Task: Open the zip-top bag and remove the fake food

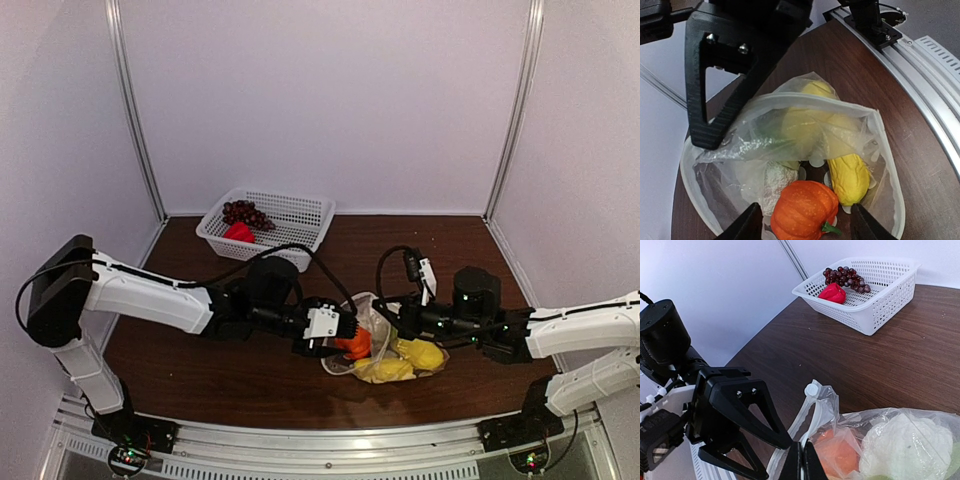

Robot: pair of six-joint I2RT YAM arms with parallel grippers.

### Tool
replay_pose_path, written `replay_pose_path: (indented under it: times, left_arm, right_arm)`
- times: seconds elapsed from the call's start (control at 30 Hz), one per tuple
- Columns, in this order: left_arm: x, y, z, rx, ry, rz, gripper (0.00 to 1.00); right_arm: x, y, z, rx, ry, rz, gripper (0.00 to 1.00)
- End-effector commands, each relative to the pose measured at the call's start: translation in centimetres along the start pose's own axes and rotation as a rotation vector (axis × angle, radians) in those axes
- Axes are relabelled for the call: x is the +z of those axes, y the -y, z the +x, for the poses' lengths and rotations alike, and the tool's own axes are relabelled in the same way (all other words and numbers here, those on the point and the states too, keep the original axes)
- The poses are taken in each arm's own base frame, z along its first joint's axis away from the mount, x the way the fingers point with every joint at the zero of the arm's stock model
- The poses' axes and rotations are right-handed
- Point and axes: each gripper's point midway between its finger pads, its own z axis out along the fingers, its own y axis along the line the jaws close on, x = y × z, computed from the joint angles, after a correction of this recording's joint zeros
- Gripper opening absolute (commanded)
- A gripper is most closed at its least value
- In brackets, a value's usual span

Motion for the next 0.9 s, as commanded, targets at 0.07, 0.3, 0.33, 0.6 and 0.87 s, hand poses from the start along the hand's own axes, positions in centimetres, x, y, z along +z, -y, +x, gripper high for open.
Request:
replay_pose_path:
  times: [0.07,0.3,0.33,0.6,0.87]
  left_arm:
    - [2.0,-1.0,0.9,0.102,-0.062,-0.001,0.65]
    - [4.3,-0.9,4.2,0.150,-0.211,0.074,0.67]
    - [4.5,-0.9,4.3,0.154,-0.217,0.078,0.67]
    - [5.8,0.6,7.5,0.136,-0.302,0.143,0.67]
    - [5.9,1.2,8.8,0.119,-0.347,0.156,0.66]
  right_arm:
    - [-0.2,-1.2,-0.9,-0.006,0.014,-0.036,0.00]
    - [-0.2,-1.2,-0.9,-0.001,0.016,-0.037,0.00]
    - [-0.2,-1.1,-0.8,0.000,0.016,-0.036,0.00]
    - [-0.2,-1.0,-0.7,0.003,0.015,-0.034,0.00]
    - [-0.2,-0.8,-0.5,0.003,0.010,-0.029,0.00]
